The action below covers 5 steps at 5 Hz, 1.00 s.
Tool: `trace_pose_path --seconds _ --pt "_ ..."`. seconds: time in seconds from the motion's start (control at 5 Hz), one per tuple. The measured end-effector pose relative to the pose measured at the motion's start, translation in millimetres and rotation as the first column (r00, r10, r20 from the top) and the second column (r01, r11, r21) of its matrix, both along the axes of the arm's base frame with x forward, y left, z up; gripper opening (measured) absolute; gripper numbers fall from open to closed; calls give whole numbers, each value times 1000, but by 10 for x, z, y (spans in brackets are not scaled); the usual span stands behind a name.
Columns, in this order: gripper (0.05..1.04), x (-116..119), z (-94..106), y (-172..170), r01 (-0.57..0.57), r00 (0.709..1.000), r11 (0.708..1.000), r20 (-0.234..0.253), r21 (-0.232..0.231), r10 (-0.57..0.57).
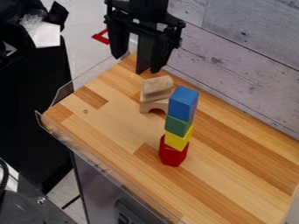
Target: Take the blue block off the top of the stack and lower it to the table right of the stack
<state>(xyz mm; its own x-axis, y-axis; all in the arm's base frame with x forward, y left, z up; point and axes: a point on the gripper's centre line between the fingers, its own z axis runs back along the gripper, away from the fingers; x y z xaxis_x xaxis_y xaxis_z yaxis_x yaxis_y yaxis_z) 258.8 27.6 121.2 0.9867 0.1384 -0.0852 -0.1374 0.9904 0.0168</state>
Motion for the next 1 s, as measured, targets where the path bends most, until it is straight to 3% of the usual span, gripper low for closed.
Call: trace_pose_path --seconds 0.2,0.8,1.0 --pt "1001 -32 -78 -4 -4 999 1000 -32 -6 4" --pt "1001 -28 61 -41 -75 997 997 34 -35 76" --pt "1001 25 107 -239 -41 998 999 53 -27 43"
